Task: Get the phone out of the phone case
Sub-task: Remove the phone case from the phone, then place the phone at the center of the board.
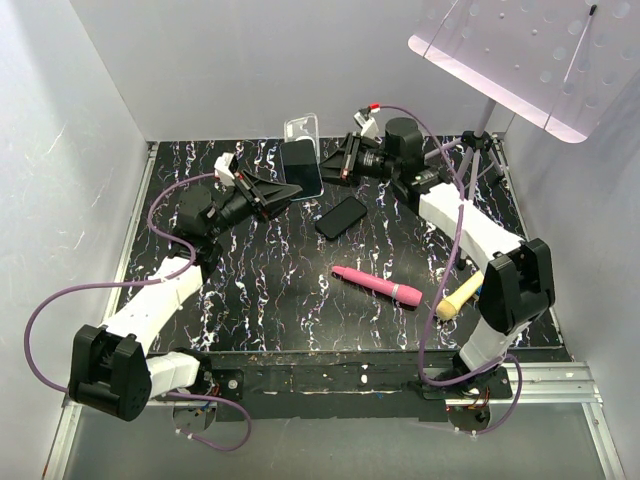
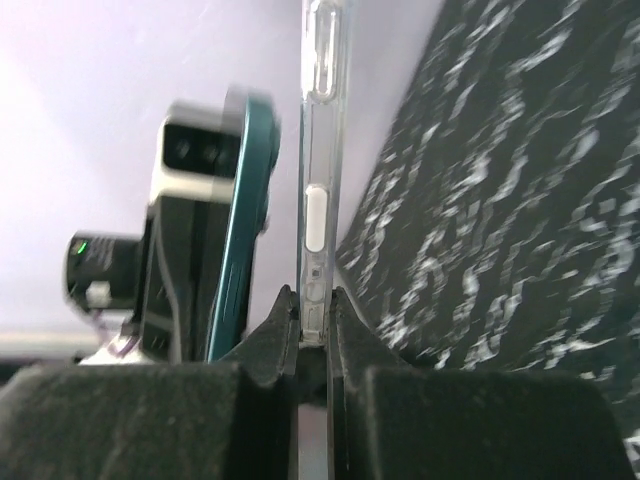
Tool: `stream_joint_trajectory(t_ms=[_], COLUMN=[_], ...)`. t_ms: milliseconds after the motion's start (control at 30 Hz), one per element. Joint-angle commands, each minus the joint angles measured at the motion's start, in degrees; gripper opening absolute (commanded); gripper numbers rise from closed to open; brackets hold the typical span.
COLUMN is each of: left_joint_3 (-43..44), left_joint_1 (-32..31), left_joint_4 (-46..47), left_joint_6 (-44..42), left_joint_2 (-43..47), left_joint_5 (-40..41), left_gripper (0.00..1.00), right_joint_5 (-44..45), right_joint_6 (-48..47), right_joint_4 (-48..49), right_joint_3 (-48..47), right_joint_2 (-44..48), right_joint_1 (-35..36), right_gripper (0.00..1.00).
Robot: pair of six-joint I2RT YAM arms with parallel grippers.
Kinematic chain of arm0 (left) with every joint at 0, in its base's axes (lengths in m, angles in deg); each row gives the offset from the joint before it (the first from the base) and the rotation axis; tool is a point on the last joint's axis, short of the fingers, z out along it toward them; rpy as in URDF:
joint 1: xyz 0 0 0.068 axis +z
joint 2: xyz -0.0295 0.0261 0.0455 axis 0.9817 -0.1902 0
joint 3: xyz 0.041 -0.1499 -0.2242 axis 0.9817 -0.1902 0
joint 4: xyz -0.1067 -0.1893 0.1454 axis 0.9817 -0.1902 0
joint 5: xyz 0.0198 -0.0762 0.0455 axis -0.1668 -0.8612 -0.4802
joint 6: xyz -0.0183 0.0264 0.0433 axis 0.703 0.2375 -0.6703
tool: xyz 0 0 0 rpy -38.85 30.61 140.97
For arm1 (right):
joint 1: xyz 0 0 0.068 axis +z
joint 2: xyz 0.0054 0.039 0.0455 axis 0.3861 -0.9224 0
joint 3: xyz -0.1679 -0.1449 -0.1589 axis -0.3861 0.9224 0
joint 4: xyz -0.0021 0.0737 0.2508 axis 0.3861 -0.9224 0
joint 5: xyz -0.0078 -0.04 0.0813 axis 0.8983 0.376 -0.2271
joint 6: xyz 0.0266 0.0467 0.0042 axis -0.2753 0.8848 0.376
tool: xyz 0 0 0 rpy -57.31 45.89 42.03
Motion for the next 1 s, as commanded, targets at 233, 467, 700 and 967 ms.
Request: stream_joint_trajectory(t_ms=[233, 467, 700, 967], left_joint_3=[2.4, 7.8, 29.9, 55.4], left_joint_1=[0.9, 15.3, 22.9, 25.3], left_joint_4=[-15.1, -34.2, -54.9, -65.2], left_joint_6=[-18.3, -43.2, -70.9, -82.2], left_joint_2=[5.5, -3.3, -26.0, -51.7], left_joint_5=[-1.3, -6.7, -4.7, -2.7], left_gripper=[0.0, 0.0, 0.0, 0.0], right_joint_5=[24.1, 23.8, 23.3, 20.4], right_joint_6=[-28.6, -34.7, -37.6, -37.1], right_joint_4=[-35.2, -36.6, -38.9, -40.2], right_joint_3=[-16.0, -0.1, 12.5, 18.6], right_joint_2=[-5.6, 5.3, 18.7, 28.8], right_joint_1=[-0.1, -0.1, 0.1, 0.1], right_gripper=[0.01, 0.01, 0.01, 0.01])
